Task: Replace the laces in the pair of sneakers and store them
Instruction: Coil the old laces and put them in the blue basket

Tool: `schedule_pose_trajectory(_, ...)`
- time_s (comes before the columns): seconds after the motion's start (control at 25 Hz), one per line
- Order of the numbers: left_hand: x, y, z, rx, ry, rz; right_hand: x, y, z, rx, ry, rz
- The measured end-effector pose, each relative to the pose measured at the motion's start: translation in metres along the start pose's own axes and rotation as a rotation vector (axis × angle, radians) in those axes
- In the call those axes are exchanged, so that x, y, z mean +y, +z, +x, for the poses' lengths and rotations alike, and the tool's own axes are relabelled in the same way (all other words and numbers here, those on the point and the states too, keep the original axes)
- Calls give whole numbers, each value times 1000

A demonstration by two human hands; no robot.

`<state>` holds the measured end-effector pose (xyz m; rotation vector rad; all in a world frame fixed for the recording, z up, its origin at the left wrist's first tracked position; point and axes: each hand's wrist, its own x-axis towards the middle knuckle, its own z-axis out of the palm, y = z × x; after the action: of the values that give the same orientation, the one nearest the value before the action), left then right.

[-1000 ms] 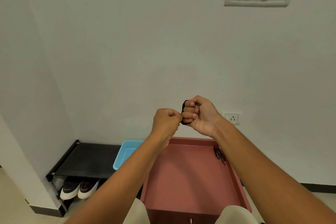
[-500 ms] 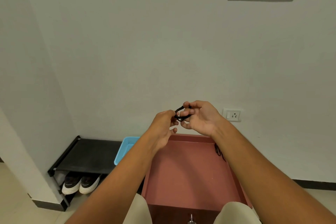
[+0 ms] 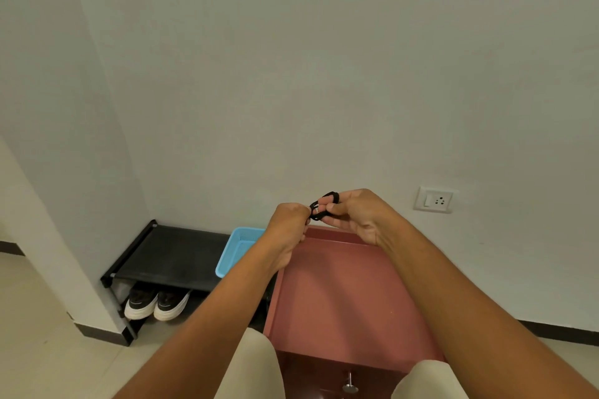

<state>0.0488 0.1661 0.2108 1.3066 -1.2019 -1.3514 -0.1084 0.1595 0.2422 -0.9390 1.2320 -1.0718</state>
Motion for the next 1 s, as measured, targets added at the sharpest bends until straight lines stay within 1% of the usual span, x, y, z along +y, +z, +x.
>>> schedule_pose_trajectory(0.08, -7, -8, 6, 29, -4, 11, 6, 8, 9, 51, 13, -37)
schedule_pose_trajectory(0.2, -20, -22, 15, 69, -40, -41, 16, 23, 26, 104, 22, -68)
schedule_pose_trajectory(0.36, -46, -52, 33, 100, -120, -157, 39, 54, 60, 138, 27, -1)
schedule_pose_trajectory(0.52, -78, -83, 55, 133, -214, -310, 68, 84, 95, 99, 85, 55)
schedule_pose_trajectory(0.68, -112, -115, 83, 198, -319, -353, 99, 111, 131, 56, 152, -7)
schedule_pose_trajectory(0.8, -135, -137, 107, 228, -365, -264, 124, 128, 160, 50, 183, -37)
schedule_pose_trajectory(1.0, -173, -170, 148, 264, -378, 45, 171, 157, 213, 24, 278, -51)
